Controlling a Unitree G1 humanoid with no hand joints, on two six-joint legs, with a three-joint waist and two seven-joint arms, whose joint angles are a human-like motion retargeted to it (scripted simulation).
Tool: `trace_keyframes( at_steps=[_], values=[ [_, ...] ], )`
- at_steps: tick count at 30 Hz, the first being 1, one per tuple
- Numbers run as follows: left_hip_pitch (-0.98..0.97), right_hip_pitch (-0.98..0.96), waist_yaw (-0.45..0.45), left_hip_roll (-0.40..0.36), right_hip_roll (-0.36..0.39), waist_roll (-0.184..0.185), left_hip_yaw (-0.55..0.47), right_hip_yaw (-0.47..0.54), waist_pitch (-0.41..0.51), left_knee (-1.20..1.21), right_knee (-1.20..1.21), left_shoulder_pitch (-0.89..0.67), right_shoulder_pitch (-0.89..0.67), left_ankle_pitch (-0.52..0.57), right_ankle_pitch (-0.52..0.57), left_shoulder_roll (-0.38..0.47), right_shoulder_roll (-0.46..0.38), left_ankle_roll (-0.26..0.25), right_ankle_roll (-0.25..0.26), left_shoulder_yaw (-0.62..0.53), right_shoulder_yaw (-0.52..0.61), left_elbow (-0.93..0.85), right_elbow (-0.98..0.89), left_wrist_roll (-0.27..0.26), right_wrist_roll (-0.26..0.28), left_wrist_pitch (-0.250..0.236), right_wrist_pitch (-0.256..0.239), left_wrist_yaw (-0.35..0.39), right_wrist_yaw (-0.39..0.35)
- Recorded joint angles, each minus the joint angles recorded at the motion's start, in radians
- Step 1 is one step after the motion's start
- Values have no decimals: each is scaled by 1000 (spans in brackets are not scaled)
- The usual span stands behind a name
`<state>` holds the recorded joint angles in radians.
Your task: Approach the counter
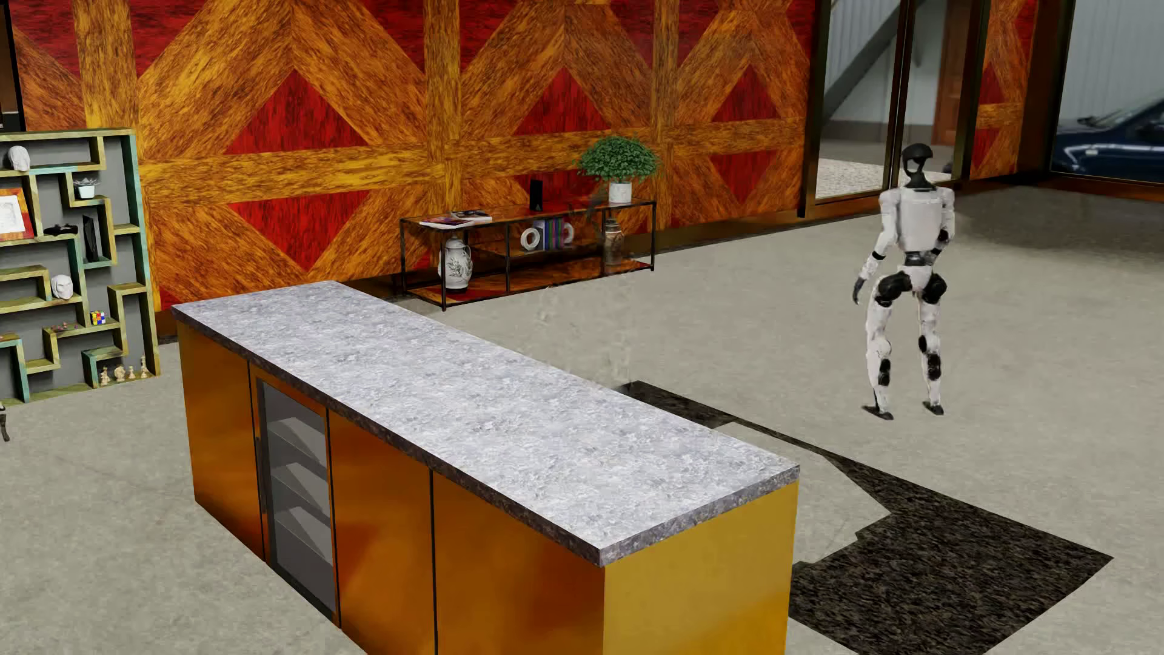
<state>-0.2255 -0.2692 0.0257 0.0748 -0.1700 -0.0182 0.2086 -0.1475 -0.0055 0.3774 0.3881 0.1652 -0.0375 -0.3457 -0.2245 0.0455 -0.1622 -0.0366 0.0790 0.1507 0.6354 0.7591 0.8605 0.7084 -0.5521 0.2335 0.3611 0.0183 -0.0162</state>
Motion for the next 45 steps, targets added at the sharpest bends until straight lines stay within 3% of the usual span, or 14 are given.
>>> trace_keyframes(
  at_steps=[8,12,14,16,18,22,25,29,37,38,39,42,43,45],
  values=[
    [-60,-6,-3,-21,-45,4,-93,-101,13,73,74,-20,34,25,-16,15,-23,-30,-6,-45,-29,-46,-19,-15,26,-28,-7,11,-39],
    [-180,24,-28,-88,-126,-7,-164,-286,17,171,83,-43,74,-38,-32,20,-49,-211,14,-44,-34,-89,-3,-10,32,-56,6,8,-17],
    [-231,79,-59,100,-159,-7,73,-412,15,289,70,-51,99,-62,-43,23,-62,-229,34,-43,-38,-91,3,6,44,-70,24,1,-5],
    [-137,140,-64,334,-165,10,508,-520,6,276,40,-49,123,-63,-26,17,-80,17,62,-26,-66,-77,10,18,64,-76,49,29,-4],
    [-41,198,-50,361,-187,27,726,-594,-2,164,30,-34,144,35,-2,-2,-101,77,103,2,-114,-56,22,12,86,-76,69,73,-17],
    [-31,279,-12,190,-349,37,586,-652,-3,131,160,-45,189,-37,183,-14,-137,102,172,20,-216,74,37,17,103,-32,78,68,-52],
    [2,214,-10,23,-489,29,466,-559,2,54,379,-60,194,-59,282,9,-146,144,-132,-29,-224,119,6,53,79,-1,54,-22,-37],
    [14,-172,-46,-90,-198,26,267,-15,24,35,707,-63,168,-95,118,38,-82,174,-23,-28,-323,80,-97,34,55,2,8,11,-91],
    [115,-496,-102,-206,185,32,-131,120,22,12,185,-83,324,-208,141,76,-40,148,-20,-137,-426,36,-402,26,-95,-20,-145,6,-89],
    [141,-473,-102,-209,222,34,-168,165,19,6,37,-70,346,-217,184,75,-39,133,36,-156,-430,33,-396,21,-98,-30,-144,10,-76],
    [162,-455,-100,-202,239,37,-206,184,16,15,14,-54,355,-215,301,78,-31,116,-111,-175,-428,32,-362,16,-95,-34,-133,9,-64],
    [83,-410,-88,-176,184,59,-278,96,30,351,171,-3,280,-21,129,70,25,4,-121,-180,-426,37,-68,-13,-56,-1,15,13,-18],
    [21,-372,-82,-183,154,63,-321,58,33,510,197,8,224,115,75,68,32,-162,-120,-192,-381,43,64,-8,-70,8,85,3,62],
    [-128,-262,-73,-208,94,70,-372,-40,35,817,202,-3,140,265,-9,111,7,-212,-120,-276,-167,45,206,41,-213,-10,60,-101,306]
  ],
)
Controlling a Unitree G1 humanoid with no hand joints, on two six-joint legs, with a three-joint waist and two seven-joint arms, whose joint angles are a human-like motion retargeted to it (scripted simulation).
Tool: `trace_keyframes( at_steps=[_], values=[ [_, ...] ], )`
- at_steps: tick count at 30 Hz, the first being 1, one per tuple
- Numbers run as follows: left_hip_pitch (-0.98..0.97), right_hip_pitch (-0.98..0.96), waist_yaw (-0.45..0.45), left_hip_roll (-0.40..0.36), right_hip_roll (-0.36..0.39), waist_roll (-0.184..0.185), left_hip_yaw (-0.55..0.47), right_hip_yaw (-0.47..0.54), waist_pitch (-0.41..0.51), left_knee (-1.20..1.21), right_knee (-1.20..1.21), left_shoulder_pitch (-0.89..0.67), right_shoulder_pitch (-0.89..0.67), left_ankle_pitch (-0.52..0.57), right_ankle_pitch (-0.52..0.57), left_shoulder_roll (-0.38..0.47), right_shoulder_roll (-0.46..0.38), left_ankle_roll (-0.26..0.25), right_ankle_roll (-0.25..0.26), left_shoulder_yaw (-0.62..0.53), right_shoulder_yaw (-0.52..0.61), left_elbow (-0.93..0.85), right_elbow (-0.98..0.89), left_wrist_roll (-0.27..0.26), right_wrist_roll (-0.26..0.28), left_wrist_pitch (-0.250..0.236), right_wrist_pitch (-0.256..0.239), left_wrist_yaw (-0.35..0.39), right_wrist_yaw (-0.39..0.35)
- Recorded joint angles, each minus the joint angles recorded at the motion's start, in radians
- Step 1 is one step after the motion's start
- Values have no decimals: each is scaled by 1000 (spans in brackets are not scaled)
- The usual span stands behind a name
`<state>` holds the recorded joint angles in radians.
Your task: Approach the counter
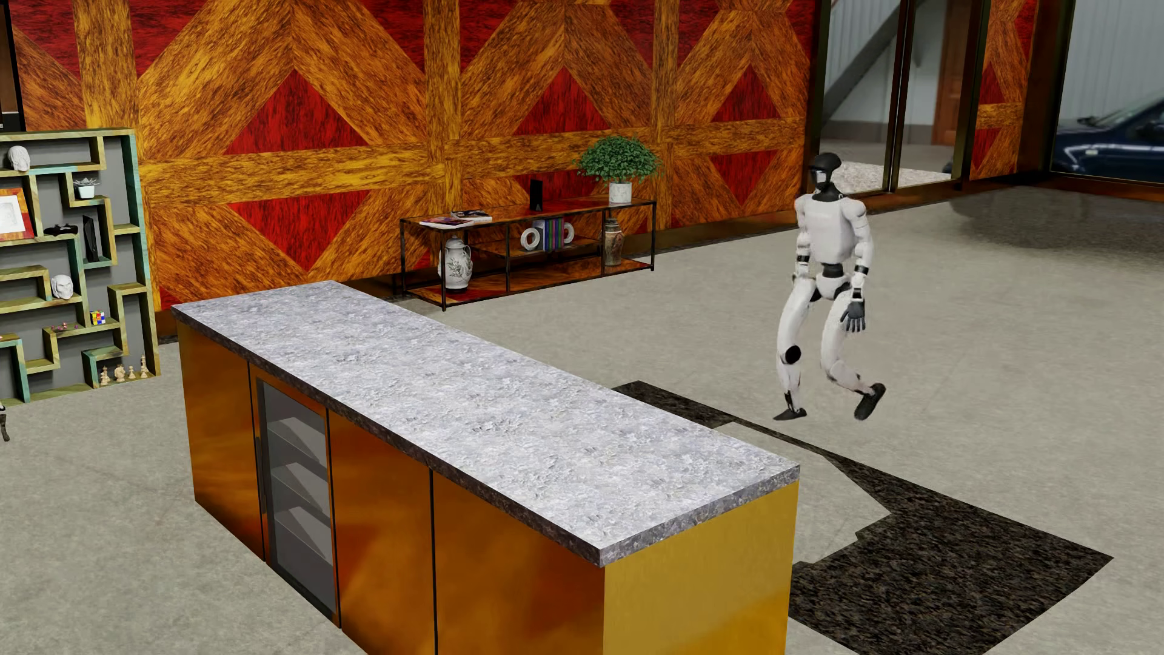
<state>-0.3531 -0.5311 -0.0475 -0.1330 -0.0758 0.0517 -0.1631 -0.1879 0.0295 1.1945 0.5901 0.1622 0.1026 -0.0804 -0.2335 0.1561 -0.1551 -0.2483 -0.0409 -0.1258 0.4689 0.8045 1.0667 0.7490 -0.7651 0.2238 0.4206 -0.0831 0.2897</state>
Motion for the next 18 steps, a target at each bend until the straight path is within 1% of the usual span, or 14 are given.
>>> trace_keyframes(
  at_steps=[1,2,4,5,6,8,9,10,11,12,13,15,17,18],
  values=[
    [-75,62,9,32,-16,5,-4,-47,1,99,-5,-1,-23,-31,-36,14,-21,-4,6,-3,41,-26,-17,-3,-37,-11,-22,-31,7],
    [-151,127,21,91,-23,9,34,-87,1,147,-20,13,-37,-36,-65,9,-39,39,14,34,35,-71,-61,-37,-40,-17,-29,-15,-78],
    [-280,247,52,176,-12,14,116,-154,-3,98,-61,67,-46,-65,-113,-14,-59,125,28,124,-67,-165,-148,-128,44,-65,-74,86,-315],
    [-323,303,67,181,0,15,139,-175,-6,10,-79,97,-62,-92,-138,-21,-68,127,36,157,-106,-200,-189,-165,90,-81,-91,139,-359],
    [-351,356,80,180,9,12,161,-189,-9,-116,-94,124,-86,-116,-166,-25,-86,125,45,176,-136,-227,-237,-183,129,-96,-102,170,-359],
    [-351,460,105,183,26,1,230,-195,-17,-482,-147,175,-158,-90,-207,-51,-137,172,68,220,-139,-259,-330,-195,135,-81,-114,193,-354],
    [-323,507,117,170,28,-7,239,-184,-22,-710,-179,193,-202,-43,-218,-77,-162,146,83,252,-132,-253,-370,-205,123,-63,-115,197,-356],
    [-280,550,129,165,27,-15,237,-166,-27,-911,-200,209,-243,-7,-226,-105,-179,82,108,287,-119,-232,-402,-213,109,-39,-116,202,-361],
    [-250,591,139,174,19,-21,278,-149,-31,-982,-205,221,-277,53,-219,-133,-193,118,128,312,-108,-192,-429,-213,101,-7,-118,201,-361],
    [-228,625,146,175,-2,-28,312,-120,-33,-936,-184,230,-299,140,-189,-160,-202,231,155,323,-102,-134,-451,-203,101,28,-120,192,-362],
    [-217,637,152,161,-39,-37,329,-80,-29,-859,-124,229,-308,104,-134,-186,-206,316,180,323,-111,-58,-468,-186,113,67,-117,169,-371],
    [-170,571,154,136,-97,-61,348,17,-17,-737,133,197,-260,-43,118,-199,-159,320,204,271,-192,96,-477,-106,184,144,-99,51,-432],
    [-74,405,143,123,-149,-78,386,116,-6,-744,460,188,-241,-121,278,-211,-114,318,175,245,-165,115,-445,-51,203,108,-81,-65,-429],
    [-17,318,136,106,-183,-89,408,150,-1,-771,591,188,-242,-145,246,-226,-115,324,172,282,-104,86,-422,-69,184,73,-84,-67,-377]
  ],
)
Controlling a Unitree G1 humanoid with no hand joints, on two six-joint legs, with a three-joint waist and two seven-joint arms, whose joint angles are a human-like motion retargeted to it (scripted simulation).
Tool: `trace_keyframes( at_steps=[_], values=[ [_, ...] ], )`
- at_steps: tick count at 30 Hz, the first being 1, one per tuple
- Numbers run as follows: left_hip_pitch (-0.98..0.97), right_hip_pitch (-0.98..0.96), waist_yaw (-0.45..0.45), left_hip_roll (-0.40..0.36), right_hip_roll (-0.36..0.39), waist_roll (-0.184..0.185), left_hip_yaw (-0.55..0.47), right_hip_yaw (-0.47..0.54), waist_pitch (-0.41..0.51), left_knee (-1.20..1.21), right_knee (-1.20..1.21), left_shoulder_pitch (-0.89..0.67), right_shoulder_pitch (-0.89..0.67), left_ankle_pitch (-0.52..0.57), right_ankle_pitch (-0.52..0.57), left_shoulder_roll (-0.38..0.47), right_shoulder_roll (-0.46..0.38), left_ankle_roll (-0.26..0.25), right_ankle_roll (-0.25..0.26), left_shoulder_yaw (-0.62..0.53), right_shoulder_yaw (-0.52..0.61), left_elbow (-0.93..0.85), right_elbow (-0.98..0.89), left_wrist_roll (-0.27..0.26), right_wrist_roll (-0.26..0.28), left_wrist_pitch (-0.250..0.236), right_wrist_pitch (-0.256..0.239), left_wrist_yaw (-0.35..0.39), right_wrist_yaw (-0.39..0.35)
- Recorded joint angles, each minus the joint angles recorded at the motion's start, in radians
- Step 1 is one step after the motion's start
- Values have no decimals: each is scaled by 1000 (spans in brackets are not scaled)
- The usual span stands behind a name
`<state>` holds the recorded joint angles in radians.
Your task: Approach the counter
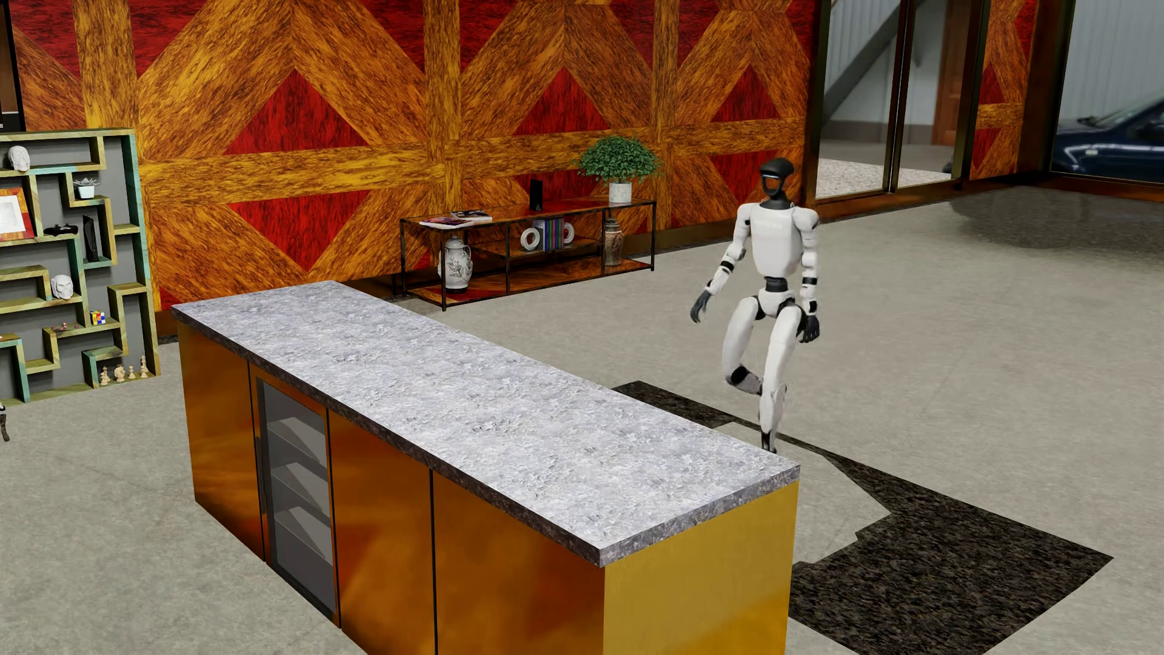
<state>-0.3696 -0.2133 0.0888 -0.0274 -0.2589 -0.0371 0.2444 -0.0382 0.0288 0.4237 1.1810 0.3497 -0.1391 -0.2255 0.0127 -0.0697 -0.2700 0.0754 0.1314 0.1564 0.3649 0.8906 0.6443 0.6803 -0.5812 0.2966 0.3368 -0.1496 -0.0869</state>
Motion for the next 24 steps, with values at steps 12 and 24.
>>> trace_keyframes(
  at_steps=[12,24],
  values=[
    [347,-372,-125,-33,187,-28,-191,-110,-45,-34,-902,-364,465,-287,95,209,94,-95,-211,-50,-88,-222,281,53,56,-180,106,220,152],
    [-229,30,-58,236,285,96,-91,-210,-18,663,-679,-66,59,-9,-382,125,96,-113,-193,17,-3,-155,251,-14,-55,-86,46,186,43]
  ],
)
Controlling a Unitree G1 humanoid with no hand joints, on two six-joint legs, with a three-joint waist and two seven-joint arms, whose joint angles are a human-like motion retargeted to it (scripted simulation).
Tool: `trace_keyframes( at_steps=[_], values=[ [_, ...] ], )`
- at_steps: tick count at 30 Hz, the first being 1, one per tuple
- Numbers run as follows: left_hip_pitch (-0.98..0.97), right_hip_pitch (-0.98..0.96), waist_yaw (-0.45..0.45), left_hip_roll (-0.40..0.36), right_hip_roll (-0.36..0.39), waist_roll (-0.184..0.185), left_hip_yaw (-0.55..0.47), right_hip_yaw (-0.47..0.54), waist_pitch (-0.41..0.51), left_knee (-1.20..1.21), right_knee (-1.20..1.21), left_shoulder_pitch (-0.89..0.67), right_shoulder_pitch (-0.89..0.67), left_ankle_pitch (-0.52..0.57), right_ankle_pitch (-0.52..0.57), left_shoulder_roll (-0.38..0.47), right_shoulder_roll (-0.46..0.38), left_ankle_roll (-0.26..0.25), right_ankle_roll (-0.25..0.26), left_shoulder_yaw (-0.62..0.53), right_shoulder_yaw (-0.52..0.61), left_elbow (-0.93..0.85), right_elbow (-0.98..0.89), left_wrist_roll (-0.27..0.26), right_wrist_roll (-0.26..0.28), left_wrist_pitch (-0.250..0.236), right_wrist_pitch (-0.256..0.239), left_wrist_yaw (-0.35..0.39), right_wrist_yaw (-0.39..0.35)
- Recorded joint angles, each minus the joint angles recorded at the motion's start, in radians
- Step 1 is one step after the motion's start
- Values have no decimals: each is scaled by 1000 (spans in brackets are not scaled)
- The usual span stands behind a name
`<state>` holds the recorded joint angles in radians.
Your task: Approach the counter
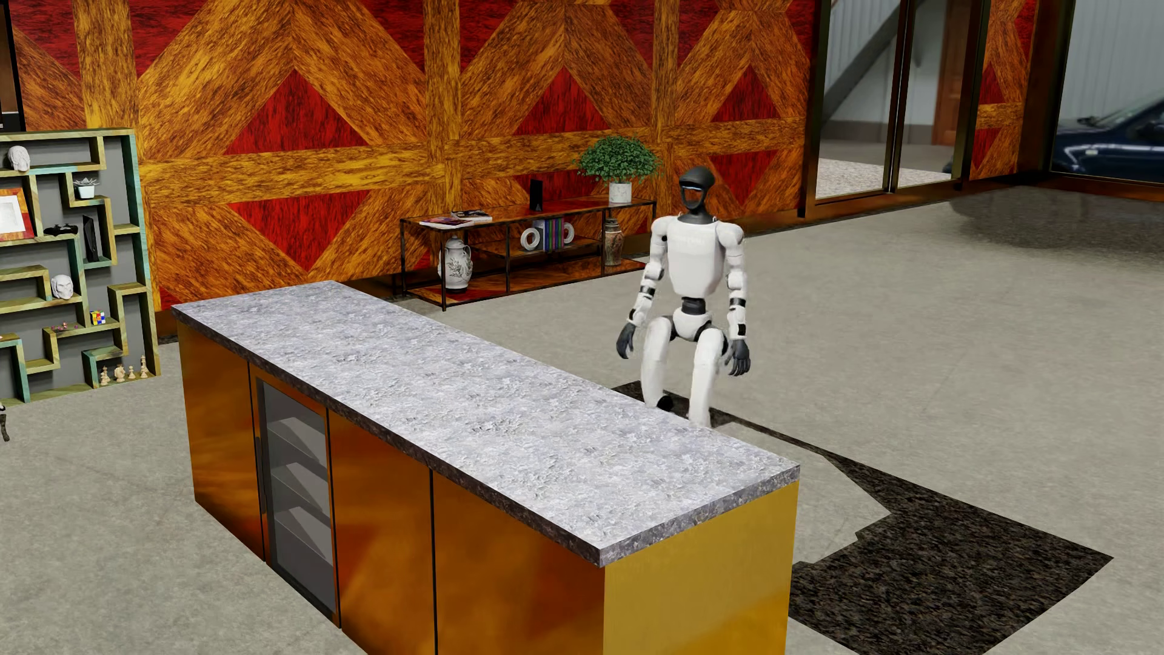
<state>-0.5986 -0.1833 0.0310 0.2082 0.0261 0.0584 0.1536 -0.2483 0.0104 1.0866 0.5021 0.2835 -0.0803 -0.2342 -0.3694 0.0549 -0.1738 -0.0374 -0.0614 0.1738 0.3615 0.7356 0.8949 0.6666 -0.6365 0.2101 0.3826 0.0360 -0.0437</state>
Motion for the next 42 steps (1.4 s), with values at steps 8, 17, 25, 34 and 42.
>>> trace_keyframes(
  at_steps=[8,17,25,34,42],
  values=[
    [165,165,49,-25,-61,-19,334,86,-20,-580,136,103,-121,37,38,-36,-6,192,73,19,-48,200,-231,71,68,121,-105,-93,-139],
    [410,-380,-13,-151,-357,-116,308,33,30,-637,765,-195,160,-123,252,-40,14,119,37,33,-64,27,9,54,86,-8,48,70,1],
    [488,-304,-47,-142,-263,-139,124,-111,-6,-573,-78,-310,457,-240,346,2,31,-5,-46,-98,-96,-111,16,15,148,-143,39,66,57],
    [134,-127,-16,70,-82,-12,-126,-115,15,127,17,-61,47,-33,146,6,30,-80,-37,63,-38,167,-46,-6,49,96,-28,61,-78],
    [290,-100,7,42,-36,42,29,3,-27,-567,-43,27,-158,-92,118,9,-20,-36,0,32,-21,112,-216,67,35,58,-125,-95,-113]
  ],
)
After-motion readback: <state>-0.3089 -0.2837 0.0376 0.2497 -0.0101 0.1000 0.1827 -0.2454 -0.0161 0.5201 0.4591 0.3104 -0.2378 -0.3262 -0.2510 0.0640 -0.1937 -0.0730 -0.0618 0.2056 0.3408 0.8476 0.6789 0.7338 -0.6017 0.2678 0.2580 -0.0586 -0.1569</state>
